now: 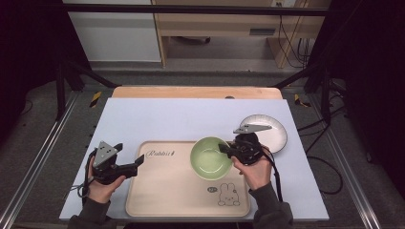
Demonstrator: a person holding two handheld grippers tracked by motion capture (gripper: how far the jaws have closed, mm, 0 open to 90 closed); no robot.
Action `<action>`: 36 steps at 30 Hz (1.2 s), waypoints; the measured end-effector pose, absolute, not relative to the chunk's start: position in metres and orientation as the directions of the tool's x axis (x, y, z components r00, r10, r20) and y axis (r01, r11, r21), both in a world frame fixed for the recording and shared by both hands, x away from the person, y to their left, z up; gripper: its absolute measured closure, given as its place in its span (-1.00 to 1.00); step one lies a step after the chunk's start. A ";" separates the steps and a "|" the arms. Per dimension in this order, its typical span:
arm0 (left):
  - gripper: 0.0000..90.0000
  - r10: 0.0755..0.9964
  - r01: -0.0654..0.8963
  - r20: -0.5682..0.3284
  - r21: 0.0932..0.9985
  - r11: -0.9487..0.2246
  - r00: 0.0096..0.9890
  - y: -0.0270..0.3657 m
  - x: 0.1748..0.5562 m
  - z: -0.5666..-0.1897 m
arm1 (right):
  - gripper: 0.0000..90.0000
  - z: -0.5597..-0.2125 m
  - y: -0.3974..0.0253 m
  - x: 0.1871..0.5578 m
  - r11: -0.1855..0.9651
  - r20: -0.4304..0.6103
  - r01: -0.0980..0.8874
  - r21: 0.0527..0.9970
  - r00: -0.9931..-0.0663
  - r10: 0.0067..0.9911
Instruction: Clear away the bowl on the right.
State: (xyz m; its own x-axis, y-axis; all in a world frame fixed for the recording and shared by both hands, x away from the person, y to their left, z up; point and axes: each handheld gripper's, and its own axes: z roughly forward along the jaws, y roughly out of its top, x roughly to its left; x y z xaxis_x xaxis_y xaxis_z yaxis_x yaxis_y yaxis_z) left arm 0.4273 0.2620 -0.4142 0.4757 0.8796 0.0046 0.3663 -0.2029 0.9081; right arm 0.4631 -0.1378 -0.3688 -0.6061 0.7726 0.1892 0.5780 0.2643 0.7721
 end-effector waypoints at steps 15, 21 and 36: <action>-0.76 0.881 0.357 -0.002 0.915 -0.190 0.474 0.264 0.426 -0.411 | 0.84 -0.379 -0.102 0.479 0.287 0.209 0.596 0.750 -0.625 0.752; -0.76 0.880 0.356 -0.002 0.915 -0.191 0.476 0.264 0.426 -0.411 | 0.84 -0.384 -0.097 0.485 0.285 0.209 0.607 0.742 -0.614 0.761; -0.76 0.880 0.357 -0.002 0.915 -0.191 0.474 0.264 0.426 -0.411 | 0.84 -0.404 -0.088 0.502 0.293 0.208 0.638 0.712 -0.591 0.780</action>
State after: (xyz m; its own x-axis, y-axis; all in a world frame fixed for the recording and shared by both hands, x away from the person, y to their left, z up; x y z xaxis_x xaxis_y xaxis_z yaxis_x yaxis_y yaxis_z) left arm 0.4258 0.2644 -0.4109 0.4742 0.8804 -0.0015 0.3568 -0.1905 0.9146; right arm 0.5018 -0.0883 -0.4036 -0.5905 0.7797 0.2082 0.6379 0.2929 0.7123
